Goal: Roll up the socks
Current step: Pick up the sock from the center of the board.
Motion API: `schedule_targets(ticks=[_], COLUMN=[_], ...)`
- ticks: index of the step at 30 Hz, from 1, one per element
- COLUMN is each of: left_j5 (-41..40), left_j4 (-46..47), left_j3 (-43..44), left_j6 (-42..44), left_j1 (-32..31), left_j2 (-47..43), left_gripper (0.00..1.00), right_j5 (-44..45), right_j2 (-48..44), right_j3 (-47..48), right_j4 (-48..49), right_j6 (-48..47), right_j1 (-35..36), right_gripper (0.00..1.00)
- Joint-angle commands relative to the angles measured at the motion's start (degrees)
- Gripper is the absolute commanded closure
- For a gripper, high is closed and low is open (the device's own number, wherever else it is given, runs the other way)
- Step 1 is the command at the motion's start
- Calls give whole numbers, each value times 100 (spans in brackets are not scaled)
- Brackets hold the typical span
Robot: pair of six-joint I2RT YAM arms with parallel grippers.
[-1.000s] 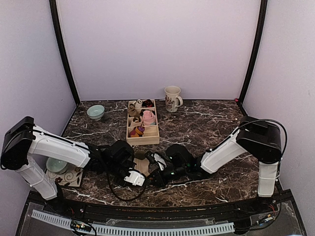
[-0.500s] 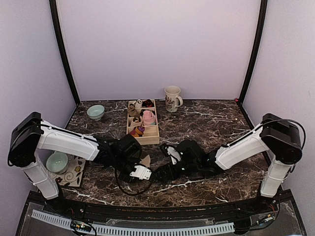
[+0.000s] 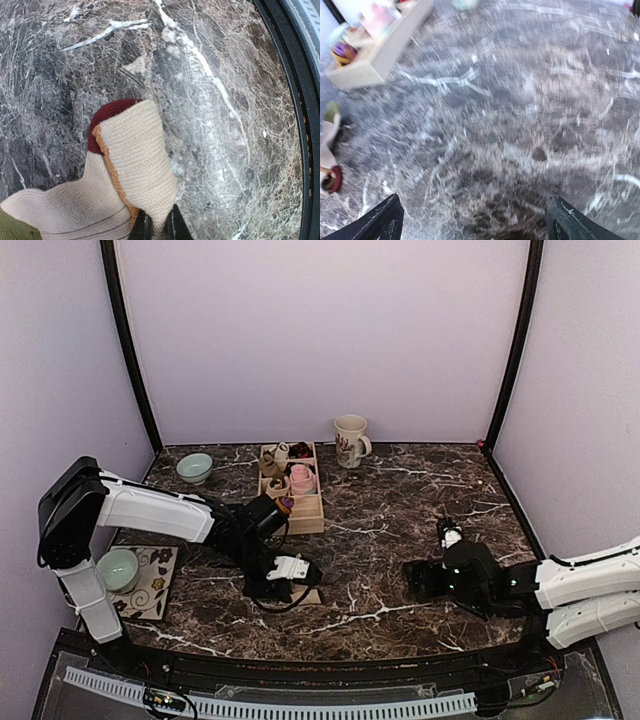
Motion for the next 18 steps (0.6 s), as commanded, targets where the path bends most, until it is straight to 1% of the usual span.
schedule_targets(ticks=[1,3,5,9,11,14,18], left_j5=[587,714,898,1212,1416,1578,1651], left_j4=[-923,-1022,-1124,-1359,-1564,-1629,-1658], left_j3=[178,277,385,620,713,656,476], left_j6=[-256,-249,-253,-188,-90,35,264], left_j1=[138,177,221,310,368,436,466], left_j2=[420,597,737,960,1023,974,883], left_gripper=[100,100,100,100,100,100,100], right_j5=[-469,-1096,-1711,-2760,-3110,-3469,-3550], right_j2=[-705,-808,-749,-222,249,895,1796], right_j3=[-546,-546,-431,-88,107,363,854], right_j4=[2165,2413,2377,2189,2218,2563,2808], right_j6=[-1155,-1882,-2507,-3439,-3766,-4116,-4686], right_j1=[-54,-14,31,238,433,670,947], right_gripper=[1,1,1,9,12,16,22])
